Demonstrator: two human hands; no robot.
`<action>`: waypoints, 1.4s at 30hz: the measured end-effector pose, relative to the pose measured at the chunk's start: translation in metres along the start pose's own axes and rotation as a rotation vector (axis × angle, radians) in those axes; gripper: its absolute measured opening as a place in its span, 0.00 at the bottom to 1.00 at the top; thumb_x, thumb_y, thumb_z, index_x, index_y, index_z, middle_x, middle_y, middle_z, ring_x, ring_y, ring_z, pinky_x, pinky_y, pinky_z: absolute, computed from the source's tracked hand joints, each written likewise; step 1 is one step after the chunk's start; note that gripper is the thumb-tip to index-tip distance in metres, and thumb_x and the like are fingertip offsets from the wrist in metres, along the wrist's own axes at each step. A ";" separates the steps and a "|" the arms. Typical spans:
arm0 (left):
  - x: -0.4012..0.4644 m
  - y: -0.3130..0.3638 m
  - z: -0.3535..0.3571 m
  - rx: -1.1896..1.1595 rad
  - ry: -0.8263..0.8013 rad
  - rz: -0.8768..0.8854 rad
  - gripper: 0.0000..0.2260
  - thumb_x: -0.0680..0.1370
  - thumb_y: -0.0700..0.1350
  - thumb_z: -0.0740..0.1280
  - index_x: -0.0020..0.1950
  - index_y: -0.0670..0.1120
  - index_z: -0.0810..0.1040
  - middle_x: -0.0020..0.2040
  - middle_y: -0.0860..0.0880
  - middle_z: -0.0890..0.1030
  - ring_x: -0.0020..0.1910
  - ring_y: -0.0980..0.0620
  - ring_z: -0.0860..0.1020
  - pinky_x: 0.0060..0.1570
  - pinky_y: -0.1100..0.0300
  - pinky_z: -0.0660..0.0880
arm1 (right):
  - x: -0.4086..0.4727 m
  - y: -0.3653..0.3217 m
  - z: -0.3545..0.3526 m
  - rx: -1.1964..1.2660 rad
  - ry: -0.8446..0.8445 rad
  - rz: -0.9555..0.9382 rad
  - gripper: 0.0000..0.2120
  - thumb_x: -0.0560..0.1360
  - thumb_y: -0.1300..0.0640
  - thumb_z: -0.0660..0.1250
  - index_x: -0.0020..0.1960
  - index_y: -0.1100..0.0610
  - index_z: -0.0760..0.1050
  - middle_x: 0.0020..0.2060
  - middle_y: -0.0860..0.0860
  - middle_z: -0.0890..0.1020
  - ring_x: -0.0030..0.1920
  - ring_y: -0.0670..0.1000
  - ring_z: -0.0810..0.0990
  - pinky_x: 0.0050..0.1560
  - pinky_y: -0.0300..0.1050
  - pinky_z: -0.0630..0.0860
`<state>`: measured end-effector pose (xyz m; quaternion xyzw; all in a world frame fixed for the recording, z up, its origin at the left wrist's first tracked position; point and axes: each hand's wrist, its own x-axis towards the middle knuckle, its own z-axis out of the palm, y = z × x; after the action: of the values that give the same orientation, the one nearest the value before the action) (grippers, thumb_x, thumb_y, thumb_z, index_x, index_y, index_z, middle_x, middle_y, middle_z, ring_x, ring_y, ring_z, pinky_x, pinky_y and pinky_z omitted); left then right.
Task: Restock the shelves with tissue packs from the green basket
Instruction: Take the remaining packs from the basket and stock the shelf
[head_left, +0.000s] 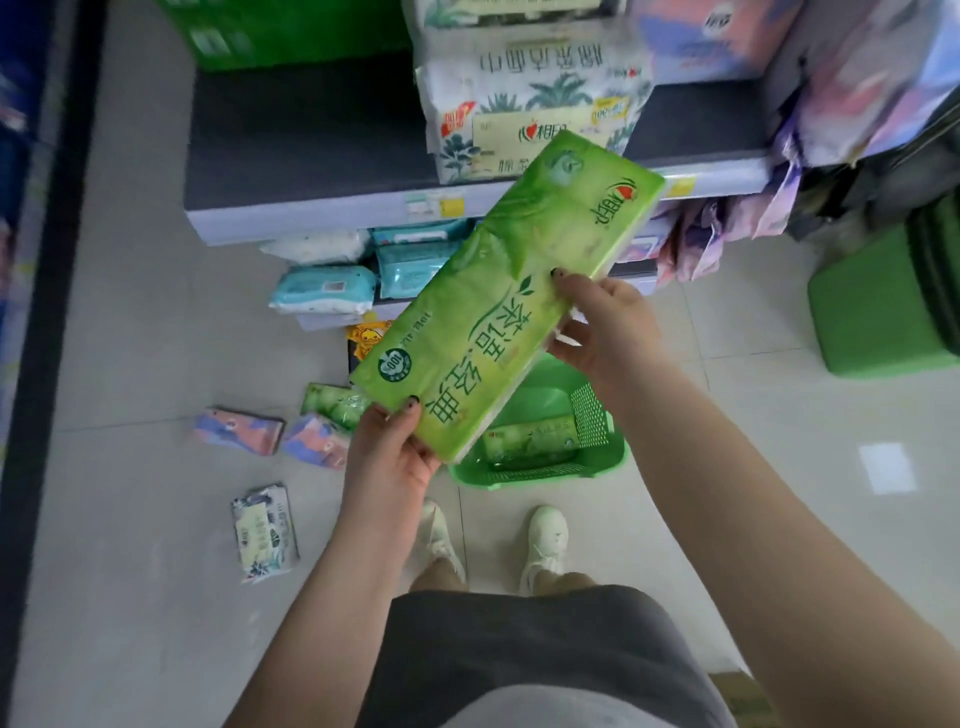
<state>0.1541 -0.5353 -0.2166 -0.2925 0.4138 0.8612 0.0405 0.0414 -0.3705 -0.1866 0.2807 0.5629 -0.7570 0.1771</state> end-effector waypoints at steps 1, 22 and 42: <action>-0.003 0.007 -0.005 0.018 -0.040 -0.025 0.21 0.64 0.43 0.71 0.55 0.44 0.74 0.48 0.48 0.83 0.46 0.51 0.82 0.38 0.58 0.80 | -0.005 -0.002 0.006 0.003 0.000 -0.020 0.16 0.70 0.57 0.70 0.54 0.59 0.68 0.42 0.54 0.78 0.39 0.53 0.79 0.36 0.45 0.79; 0.058 0.130 -0.007 0.296 -0.139 -0.109 0.11 0.72 0.48 0.68 0.53 0.47 0.77 0.43 0.50 0.85 0.42 0.54 0.83 0.36 0.62 0.79 | -0.015 -0.057 0.132 -0.477 -0.346 -0.153 0.08 0.72 0.49 0.68 0.48 0.51 0.78 0.45 0.52 0.81 0.44 0.52 0.79 0.51 0.50 0.76; 0.260 0.199 0.050 -0.110 0.276 -0.089 0.09 0.78 0.50 0.63 0.53 0.48 0.78 0.54 0.49 0.82 0.51 0.49 0.81 0.52 0.52 0.78 | -0.020 -0.058 0.048 -0.614 0.105 -0.241 0.25 0.74 0.46 0.66 0.68 0.56 0.70 0.54 0.50 0.78 0.59 0.52 0.77 0.64 0.52 0.71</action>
<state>-0.1457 -0.6736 -0.1951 -0.4282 0.3543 0.8313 0.0055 0.0126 -0.3993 -0.1205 0.1842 0.8024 -0.5518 0.1333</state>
